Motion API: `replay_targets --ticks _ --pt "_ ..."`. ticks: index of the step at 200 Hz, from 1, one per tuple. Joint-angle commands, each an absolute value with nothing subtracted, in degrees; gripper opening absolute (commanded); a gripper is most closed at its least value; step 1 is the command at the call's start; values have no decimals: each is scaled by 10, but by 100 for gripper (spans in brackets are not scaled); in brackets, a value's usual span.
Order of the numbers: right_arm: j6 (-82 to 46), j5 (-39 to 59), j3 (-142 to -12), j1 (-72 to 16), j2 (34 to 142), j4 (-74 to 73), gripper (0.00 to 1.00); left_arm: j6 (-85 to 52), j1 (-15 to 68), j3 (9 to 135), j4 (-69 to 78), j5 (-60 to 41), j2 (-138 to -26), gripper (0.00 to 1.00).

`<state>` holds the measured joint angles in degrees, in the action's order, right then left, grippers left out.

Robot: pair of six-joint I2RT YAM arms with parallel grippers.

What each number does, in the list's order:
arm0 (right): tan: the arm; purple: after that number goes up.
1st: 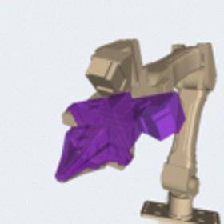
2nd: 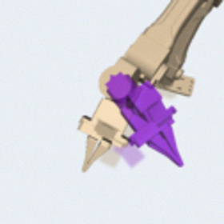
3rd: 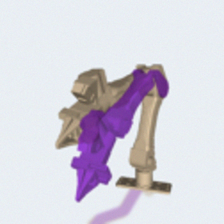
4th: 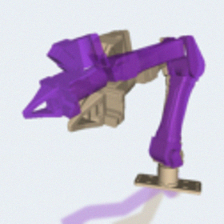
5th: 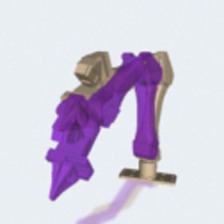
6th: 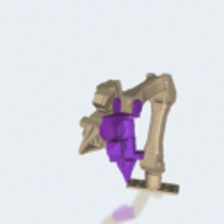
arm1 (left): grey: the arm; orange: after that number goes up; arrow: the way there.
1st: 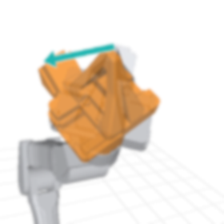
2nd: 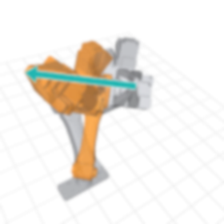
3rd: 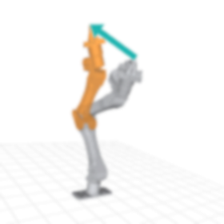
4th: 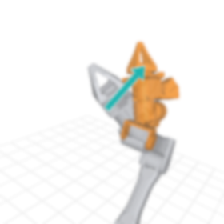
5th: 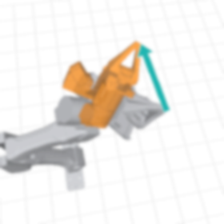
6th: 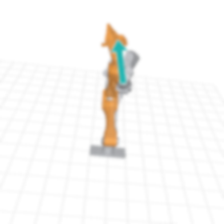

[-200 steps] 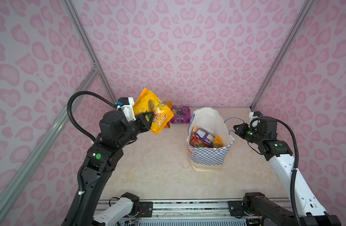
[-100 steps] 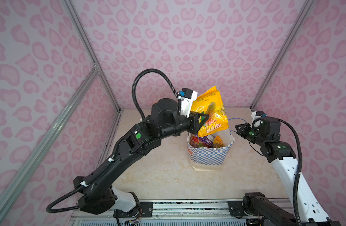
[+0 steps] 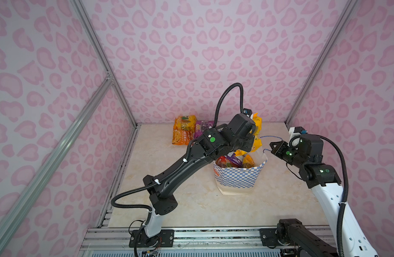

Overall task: Place the snacks into the paper bag
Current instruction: 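Carry the yellow pack over the bag and lower it inside, then open the left gripper to release the yellow pack into the bag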

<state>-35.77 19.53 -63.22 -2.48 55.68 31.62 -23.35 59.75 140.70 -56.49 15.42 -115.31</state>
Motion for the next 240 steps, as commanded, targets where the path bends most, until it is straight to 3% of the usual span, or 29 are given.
replay_targets --ticks 1,105,178,189,216,240 --pt "-352 198 -630 -25 555 319 0 -233 588 1418 -542 185 -1173 8" --pt "-355 203 -623 -25 549 317 0 -277 567 1412 -551 131 -1276 5" --pt "-356 205 -626 -25 548 316 0 -310 571 1311 -554 107 -1278 4" --pt "-356 205 -624 -26 548 314 0 -310 571 1309 -556 106 -1283 8" --pt "-361 207 -620 -29 549 311 0 -310 571 1312 -558 102 -1296 42" --pt "-357 202 -619 -30 546 314 0 -310 570 1314 -540 74 -1283 60"
